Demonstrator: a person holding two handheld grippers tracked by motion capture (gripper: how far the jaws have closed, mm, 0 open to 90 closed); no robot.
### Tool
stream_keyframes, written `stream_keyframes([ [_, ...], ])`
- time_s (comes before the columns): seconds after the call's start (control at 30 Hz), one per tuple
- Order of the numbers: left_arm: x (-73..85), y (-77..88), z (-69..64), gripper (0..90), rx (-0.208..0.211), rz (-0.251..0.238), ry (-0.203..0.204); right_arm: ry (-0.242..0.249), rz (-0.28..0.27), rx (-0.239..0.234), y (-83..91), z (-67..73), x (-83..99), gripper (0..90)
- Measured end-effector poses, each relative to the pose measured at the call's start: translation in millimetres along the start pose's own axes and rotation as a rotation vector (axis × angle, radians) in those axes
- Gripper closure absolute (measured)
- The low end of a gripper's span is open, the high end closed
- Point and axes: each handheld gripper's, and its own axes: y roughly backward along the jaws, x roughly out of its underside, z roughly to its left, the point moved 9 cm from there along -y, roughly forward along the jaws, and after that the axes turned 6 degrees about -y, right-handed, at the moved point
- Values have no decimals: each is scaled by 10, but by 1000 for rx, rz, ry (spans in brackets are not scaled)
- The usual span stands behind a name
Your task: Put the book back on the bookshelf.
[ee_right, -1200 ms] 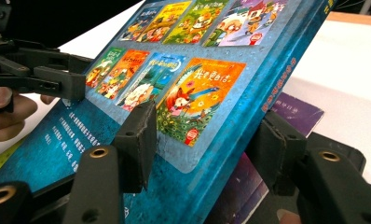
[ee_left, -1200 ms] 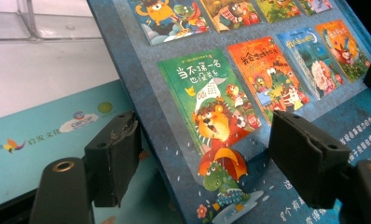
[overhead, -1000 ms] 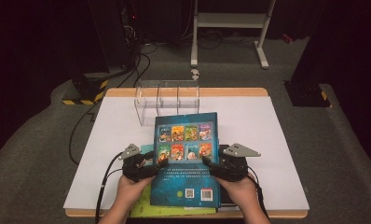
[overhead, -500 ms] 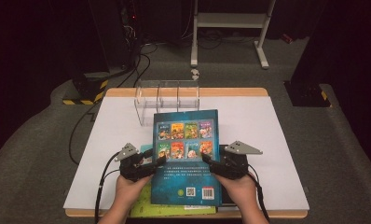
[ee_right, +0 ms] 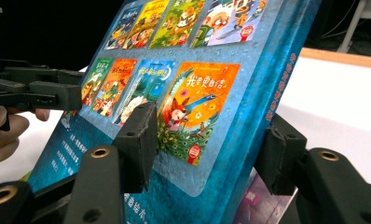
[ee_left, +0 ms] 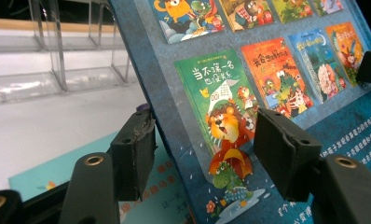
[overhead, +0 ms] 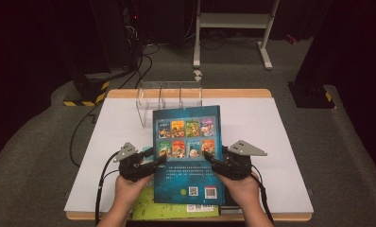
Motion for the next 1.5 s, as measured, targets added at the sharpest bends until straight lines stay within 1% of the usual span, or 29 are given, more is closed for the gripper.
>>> stream_keyframes([
  [0.1, -54, 9, -27, 395, -1, -22, -18, 9, -16, 6, 5, 13, -60, 452],
  [0.13, -70, 12, -34, 401, -2, -28, -26, 16, -32, 9, 14, 24, -102, 459],
  [0.17, -87, 16, -38, 401, -2, -32, -32, 16, -32, 9, 14, 24, -102, 459],
  [0.2, -124, 24, -51, 414, -1, -44, -40, 25, -48, 10, 26, 32, -143, 465],
  [0.3, -155, 32, -57, 424, -4, -46, -49, 29, -62, 10, 35, 41, -179, 472],
  [0.37, -193, 38, -62, 437, -8, -56, -51, 34, -73, 12, 39, 50, -209, 477],
  [0.4, -205, 45, -61, 443, -10, -57, -59, 41, -82, 12, 48, 66, -237, 486],
  [0.5, -255, 60, -73, 449, -14, -79, -69, 48, -95, 9, 63, 88, -270, 497],
  [0.6, -298, 79, -86, 452, -18, -103, -97, 63, -118, 10, 82, 124, -324, 509],
  [0.7, -343, 113, -96, 462, -18, -138, -112, 70, -133, 9, 91, 150, -354, 511],
  [0.73, -358, 125, -99, 473, -18, -150, -111, 83, -144, 17, 95, 175, -380, 510],
  [0.77, -370, 137, -96, 473, -18, -158, -118, 83, -144, 17, 95, 175, -380, 510],
  [0.8, -383, 148, -97, 477, -19, -169, -116, 89, -147, 19, 95, 189, -392, 510],
  [0.87, -409, 173, -94, 485, -20, -188, -126, 104, -156, 24, 94, 214, -417, 512],
  [0.93, -440, 202, -94, 499, -23, -210, -136, 130, -178, 19, 97, 259, -456, 526],
  [0.97, -457, 217, -92, 499, -26, -220, -142, 130, -178, 19, 97, 259, -456, 526],
  [1.0, -473, 233, -88, 512, -28, -228, -147, 133, -189, 6, 104, 286, -484, 539],
  [1.03, -490, 243, -89, 512, -29, -238, -146, 133, -189, 6, 104, 286, -484, 539],
  [1.07, -501, 250, -87, 519, -34, -241, -151, 137, -190, 10, 107, 314, -503, 539],
  [1.17, -529, 268, -84, 521, -43, -248, -171, 145, -196, 14, 104, 333, -525, 541],
  [1.2, -555, 280, -90, 530, -44, -263, -169, 146, -202, 13, 103, 348, -545, 541],
  [1.23, -555, 280, -90, 532, -44, -263, -169, 146, -202, 13, 103, 348, -545, 541],
  [1.27, -562, 289, -89, 532, -46, -264, -178, 143, -203, 13, 104, 358, -552, 541],
  [1.43, -632, 325, -99, 548, -52, -301, -178, 167, -212, 6, 96, 401, -586, 542],
  [1.5, -655, 338, -91, 550, -56, -305, -188, 175, -211, 4, 86, 417, -594, 540],
])
